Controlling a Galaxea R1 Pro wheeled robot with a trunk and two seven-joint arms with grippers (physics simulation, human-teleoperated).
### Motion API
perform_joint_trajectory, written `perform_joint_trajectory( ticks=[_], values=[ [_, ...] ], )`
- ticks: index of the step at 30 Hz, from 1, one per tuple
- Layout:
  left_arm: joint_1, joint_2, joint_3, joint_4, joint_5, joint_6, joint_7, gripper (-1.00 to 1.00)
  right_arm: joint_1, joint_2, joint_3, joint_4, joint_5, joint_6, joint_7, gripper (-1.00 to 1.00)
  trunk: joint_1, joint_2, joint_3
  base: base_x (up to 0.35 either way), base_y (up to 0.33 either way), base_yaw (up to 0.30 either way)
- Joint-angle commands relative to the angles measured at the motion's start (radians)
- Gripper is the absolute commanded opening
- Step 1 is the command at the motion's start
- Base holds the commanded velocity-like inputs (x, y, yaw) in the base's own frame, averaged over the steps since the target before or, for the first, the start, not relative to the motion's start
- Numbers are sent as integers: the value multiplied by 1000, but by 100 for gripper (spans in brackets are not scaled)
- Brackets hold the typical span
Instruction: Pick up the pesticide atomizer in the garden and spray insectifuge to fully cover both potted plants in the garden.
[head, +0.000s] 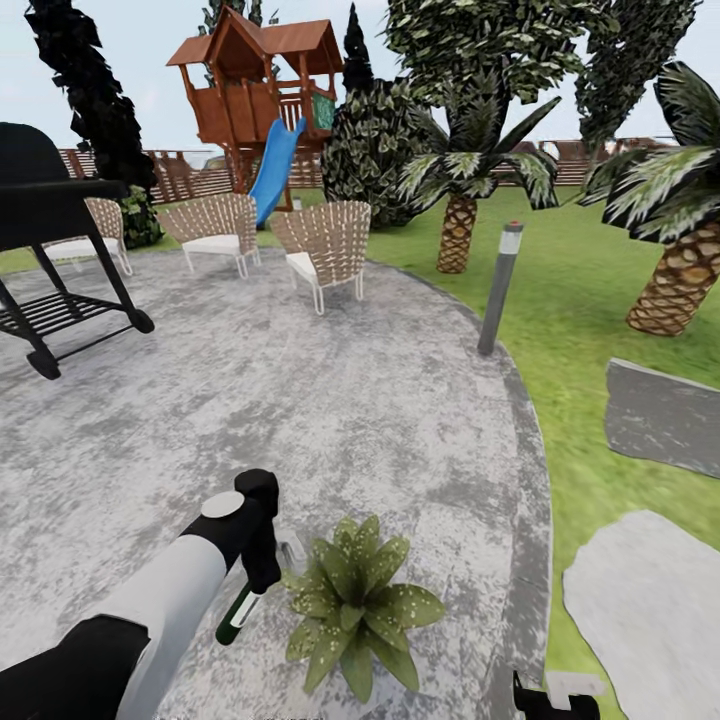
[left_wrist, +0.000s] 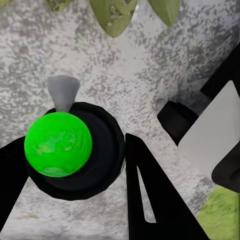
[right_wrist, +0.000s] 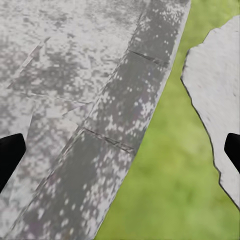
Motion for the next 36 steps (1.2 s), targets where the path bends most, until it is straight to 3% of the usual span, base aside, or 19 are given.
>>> perform_joint_trajectory(
  ticks=[1, 13, 29, 32, 36],
  values=[
    [0, -1, -2, 0, -6, 11, -7, -100, -1, 0, -5, 1, 11, -3, -5, 100, 0, 0, -1, 0, 0, 277],
    [0, -8, -3, -3, -5, 12, -9, -100, -1, 0, -5, 1, 11, -3, -5, 100, 0, 0, -1, 139, -122, 52],
    [3, -6, -1, -1, -6, 12, -9, -100, -1, 1, -5, 1, 11, -3, -5, 100, 0, 0, -1, -92, -99, 173],
    [41, -6, -4, 0, -4, 12, 25, -100, -1, 1, -5, 1, 11, -3, -5, 100, 0, 0, -1, 0, 0, 10],
    [50, -10, 4, -10, 7, 12, 47, -100, -1, 0, -5, 1, 11, -3, -5, 100, 0, 0, -1, 0, 0, 1]
  ],
)
